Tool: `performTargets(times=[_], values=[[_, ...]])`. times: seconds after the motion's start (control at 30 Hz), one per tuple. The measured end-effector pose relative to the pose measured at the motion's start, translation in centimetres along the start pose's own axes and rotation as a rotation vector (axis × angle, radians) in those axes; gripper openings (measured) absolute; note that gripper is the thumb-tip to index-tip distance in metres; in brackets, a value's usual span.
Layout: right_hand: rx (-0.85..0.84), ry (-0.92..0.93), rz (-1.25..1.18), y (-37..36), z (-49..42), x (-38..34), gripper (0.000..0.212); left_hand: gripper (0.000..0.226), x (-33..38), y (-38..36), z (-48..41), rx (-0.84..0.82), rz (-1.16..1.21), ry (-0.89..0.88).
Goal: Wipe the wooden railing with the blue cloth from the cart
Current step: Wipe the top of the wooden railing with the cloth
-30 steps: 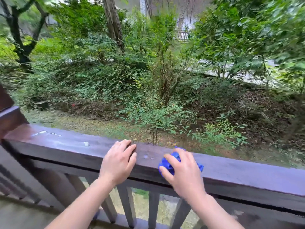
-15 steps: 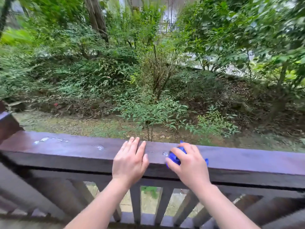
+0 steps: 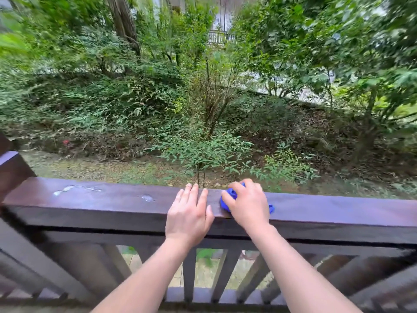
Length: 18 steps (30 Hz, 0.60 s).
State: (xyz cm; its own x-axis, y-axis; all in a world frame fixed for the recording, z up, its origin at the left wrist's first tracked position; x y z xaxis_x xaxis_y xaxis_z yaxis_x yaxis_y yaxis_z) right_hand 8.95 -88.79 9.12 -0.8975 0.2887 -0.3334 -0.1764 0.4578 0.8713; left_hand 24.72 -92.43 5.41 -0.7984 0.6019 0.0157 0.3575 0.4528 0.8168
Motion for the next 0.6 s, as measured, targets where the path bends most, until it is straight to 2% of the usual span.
performTargets(times=[0.17, 0.23, 0.37, 0.5, 0.6], values=[[0.053, 0.226, -0.025, -0.5, 4.2, 0.3, 0.034, 0.048, -0.3, -0.3, -0.2, 0.022, -0.009, 0.007], [0.021, 0.229, -0.015, -0.3, 2.5, 0.7, 0.033, 0.047, -0.1, -0.3, 0.0, 0.033, -0.013, 0.003], [-0.039, 0.115, 0.013, -0.4, -1.1, -0.4, 0.031, 0.046, -0.1, -0.3, 0.0, 0.102, -0.034, -0.021], [0.068, 0.281, -0.085, -0.9, 2.5, 1.0, 0.029, 0.044, -0.2, -0.9, 0.3, 0.212, -0.037, -0.036], [0.059, 0.350, -0.072, -0.7, 1.7, 2.0, 0.028, 0.044, -0.4, -1.2, 0.3, 0.249, -0.045, -0.052]])
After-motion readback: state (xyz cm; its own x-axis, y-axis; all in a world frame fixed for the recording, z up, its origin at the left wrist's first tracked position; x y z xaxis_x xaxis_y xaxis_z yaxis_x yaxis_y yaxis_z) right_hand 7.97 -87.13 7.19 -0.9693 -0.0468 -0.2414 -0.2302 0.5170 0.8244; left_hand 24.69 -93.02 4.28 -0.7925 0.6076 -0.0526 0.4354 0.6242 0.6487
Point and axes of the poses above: each hand's wrist, its own z-axis away from the middle knuckle, its own y-axis out of the back of the hand, x = y × z, the point moved 4 cm from there along -z, towards the middle knuckle, and after that the axes turned 2 degrees about -y, right-handed, at the moved point
